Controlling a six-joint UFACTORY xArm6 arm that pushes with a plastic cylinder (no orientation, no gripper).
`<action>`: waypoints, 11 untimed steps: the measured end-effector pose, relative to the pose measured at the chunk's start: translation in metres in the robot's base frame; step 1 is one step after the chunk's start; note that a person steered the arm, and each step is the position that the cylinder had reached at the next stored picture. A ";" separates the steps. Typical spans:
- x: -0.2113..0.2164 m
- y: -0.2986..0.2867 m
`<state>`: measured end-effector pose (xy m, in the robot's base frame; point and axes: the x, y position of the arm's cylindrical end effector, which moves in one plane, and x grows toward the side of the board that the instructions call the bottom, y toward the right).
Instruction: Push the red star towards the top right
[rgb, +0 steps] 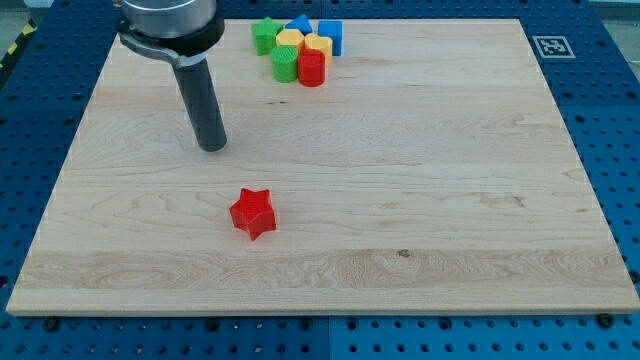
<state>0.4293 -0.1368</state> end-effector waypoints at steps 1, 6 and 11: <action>0.009 -0.032; 0.097 0.007; 0.126 0.071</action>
<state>0.5551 -0.0662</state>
